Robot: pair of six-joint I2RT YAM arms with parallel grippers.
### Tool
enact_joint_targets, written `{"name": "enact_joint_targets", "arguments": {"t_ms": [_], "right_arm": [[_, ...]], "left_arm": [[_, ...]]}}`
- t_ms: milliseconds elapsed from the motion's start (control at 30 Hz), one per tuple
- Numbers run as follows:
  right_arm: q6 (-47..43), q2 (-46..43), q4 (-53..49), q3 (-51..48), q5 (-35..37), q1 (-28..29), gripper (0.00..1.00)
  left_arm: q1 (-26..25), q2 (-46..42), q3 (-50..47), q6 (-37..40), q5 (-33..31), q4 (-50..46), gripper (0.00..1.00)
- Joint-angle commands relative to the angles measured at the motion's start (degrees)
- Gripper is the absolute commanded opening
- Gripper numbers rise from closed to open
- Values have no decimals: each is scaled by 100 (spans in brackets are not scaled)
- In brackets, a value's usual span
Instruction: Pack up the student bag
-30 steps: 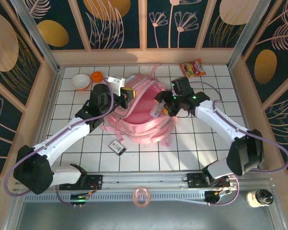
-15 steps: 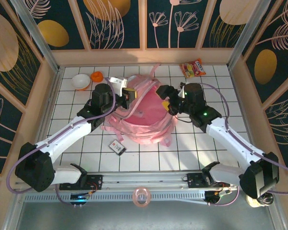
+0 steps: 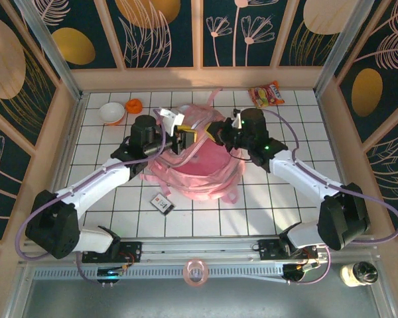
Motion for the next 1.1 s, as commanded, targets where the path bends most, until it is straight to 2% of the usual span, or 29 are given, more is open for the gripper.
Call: {"name": "enact_joint_targets", "arguments": {"t_ms": [0, 67, 167, 300, 433, 600, 700, 833, 867, 933, 967, 1033, 1067], "right_arm": [[-464, -1, -108, 333, -645, -420, 0], [-832, 25, -614, 505, -1026, -619, 0], [-1324, 45, -1251, 688, -1411, -850, 0], [-1778, 154, -1745, 848, -1950, -1184, 0], [-2152, 328, -2161, 1016, -2271, -1397, 0], [-2453, 527, -2396, 1040, -2420, -1656, 2], [-2633, 537, -2671, 909, -2115, -2032, 19], [-2901, 405, -2881, 584, -1732, -2576, 35], [-2996, 367, -2999, 572, -1620, -2637, 40], [-3165, 231, -3394, 606, -1259, -2683, 49], [-3230, 139, -3562, 628, -1078, -2683, 50], [-3289, -151, -3876, 666, -586, -2636, 52], [-3299, -277, -4025, 696, -350, -2593, 53]], "left_arm": [[46, -308, 212, 1696, 80, -691, 64], [172, -376, 212, 2749, 104, -1449, 76], [484, -476, 81, 3860, 113, -1965, 86], [681, -441, -102, 5103, -9, -2347, 89], [680, -167, -189, 6449, 103, -2524, 86], [575, 290, -341, 6924, -2, -1872, 86], [434, 641, -339, 7136, -291, -1811, 86], [298, 1027, -558, 7221, -567, -1435, 85], [266, 1096, -625, 7245, -662, -1346, 83], [195, 1245, -775, 7222, -933, -1002, 69], [189, 1282, -797, 7221, -967, -962, 60], [180, 1323, -719, 7028, -949, -964, 34], [180, 1306, -659, 6974, -876, -1062, 26]]}}
